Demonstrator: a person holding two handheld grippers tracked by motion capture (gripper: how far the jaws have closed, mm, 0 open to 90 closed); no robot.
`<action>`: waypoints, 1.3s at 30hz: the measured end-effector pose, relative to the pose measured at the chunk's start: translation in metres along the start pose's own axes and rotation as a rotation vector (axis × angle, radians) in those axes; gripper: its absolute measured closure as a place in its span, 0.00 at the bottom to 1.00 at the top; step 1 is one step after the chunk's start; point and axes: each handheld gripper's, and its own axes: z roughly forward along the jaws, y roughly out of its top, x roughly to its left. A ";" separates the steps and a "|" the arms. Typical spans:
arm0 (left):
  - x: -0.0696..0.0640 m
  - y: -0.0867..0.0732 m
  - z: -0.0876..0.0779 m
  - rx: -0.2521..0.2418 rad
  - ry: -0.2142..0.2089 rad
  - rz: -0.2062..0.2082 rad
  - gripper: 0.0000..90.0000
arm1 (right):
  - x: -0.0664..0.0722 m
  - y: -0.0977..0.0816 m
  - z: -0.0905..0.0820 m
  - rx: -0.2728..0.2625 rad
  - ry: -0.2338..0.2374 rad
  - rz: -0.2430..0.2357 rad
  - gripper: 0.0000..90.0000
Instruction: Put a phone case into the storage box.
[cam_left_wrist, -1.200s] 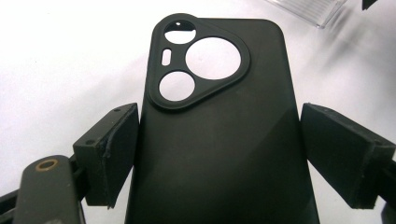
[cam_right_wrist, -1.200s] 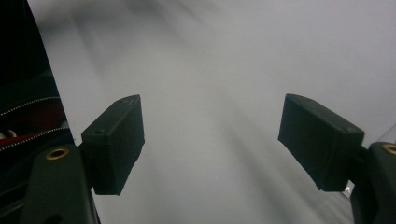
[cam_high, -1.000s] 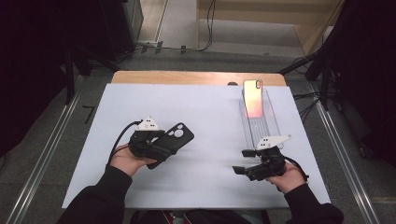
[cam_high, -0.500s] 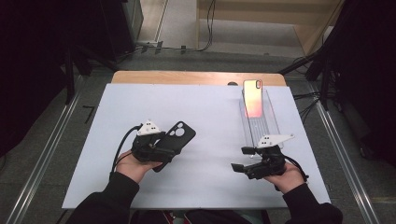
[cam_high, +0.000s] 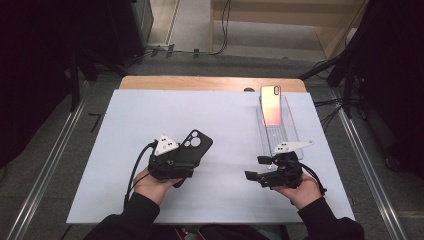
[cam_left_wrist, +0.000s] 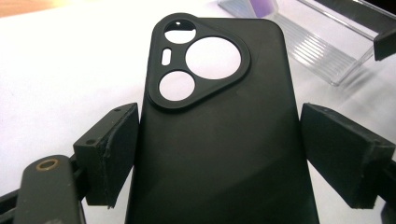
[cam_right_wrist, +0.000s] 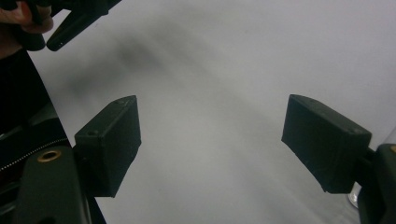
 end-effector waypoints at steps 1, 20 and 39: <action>-0.001 -0.001 0.001 -0.008 0.001 -0.008 0.16 | 0.000 0.000 0.000 -0.002 0.003 0.006 0.20; -0.010 -0.013 0.011 -0.167 0.058 -0.038 0.16 | 0.011 0.013 -0.003 -0.060 -0.019 0.121 0.21; -0.024 -0.021 0.021 -0.229 0.047 -0.048 0.16 | 0.022 0.037 0.005 -0.130 -0.011 0.135 0.21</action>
